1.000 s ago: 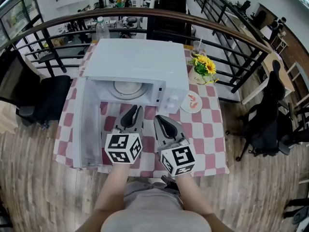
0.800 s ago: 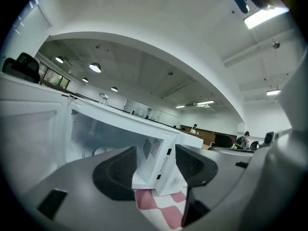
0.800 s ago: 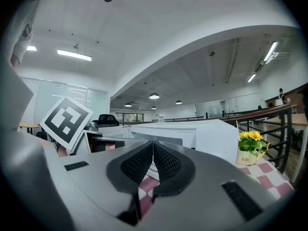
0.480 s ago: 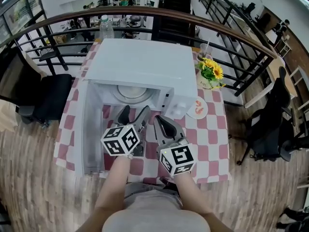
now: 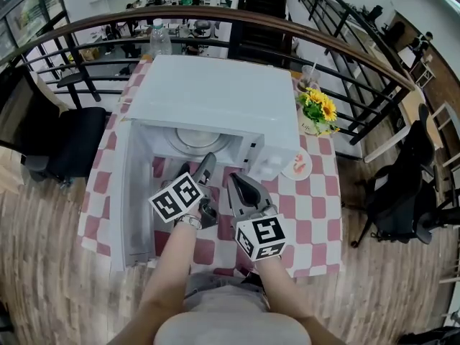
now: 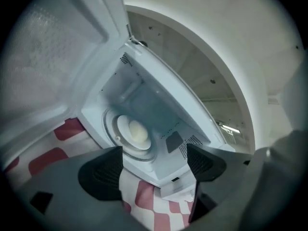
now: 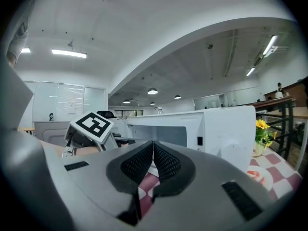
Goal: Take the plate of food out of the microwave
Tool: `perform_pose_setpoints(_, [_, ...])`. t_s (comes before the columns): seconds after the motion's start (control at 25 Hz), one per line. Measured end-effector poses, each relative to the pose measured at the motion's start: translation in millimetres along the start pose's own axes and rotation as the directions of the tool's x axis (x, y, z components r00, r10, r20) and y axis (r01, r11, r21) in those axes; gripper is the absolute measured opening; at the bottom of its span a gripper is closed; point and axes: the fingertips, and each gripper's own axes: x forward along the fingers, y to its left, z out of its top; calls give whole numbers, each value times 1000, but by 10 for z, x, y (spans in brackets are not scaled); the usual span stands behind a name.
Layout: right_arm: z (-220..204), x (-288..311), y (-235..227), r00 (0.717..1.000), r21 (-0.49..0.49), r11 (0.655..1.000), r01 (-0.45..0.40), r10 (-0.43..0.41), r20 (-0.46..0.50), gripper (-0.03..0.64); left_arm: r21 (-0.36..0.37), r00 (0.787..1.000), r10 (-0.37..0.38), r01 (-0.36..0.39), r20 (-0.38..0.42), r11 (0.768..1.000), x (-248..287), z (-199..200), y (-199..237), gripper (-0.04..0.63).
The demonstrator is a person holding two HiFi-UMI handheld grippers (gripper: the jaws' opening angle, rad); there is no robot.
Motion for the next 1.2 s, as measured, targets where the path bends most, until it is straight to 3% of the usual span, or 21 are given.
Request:
perform_pose_setpoints(0.12, [-73, 43, -4, 1000, 4, 1000, -4, 4, -15, 26, -106, 998, 50, -55, -49, 993, 119, -123, 224, 402])
perform_pose_setpoints(0.32, [-175, 116, -42, 999, 16, 1000, -8, 8, -44, 26, -252, 990, 104, -125, -96, 960, 294, -227, 504, 400])
perform_pose_setpoints(0.48, [-241, 185, -45, 998, 30, 999, -12, 14, -61, 26, -323, 982, 151, -179, -109, 929, 414, -216, 678, 399])
perform_pose_setpoints(0.64, [-339, 238, -30, 996, 46, 999, -20, 24, -85, 26, -340, 967, 219, -251, -130, 906, 525, -228, 858, 399])
perform_pose_setpoints(0.72, [-373, 262, -32, 995, 51, 998, -23, 27, -95, 26, -366, 957, 251, -288, -145, 885, 568, -229, 930, 399])
perform_pose_setpoints(0.92, [-437, 302, -74, 993, 64, 998, -16, 24, -117, 26, -476, 930, 323, -367, -175, 799, 636, -234, 1081, 399])
perform_pose_setpoints(1.2, [-522, 342, -154, 990, 81, 997, -3, 14, -140, 26, -554, 921, 339, -386, -191, 737, 766, -225, 1173, 399])
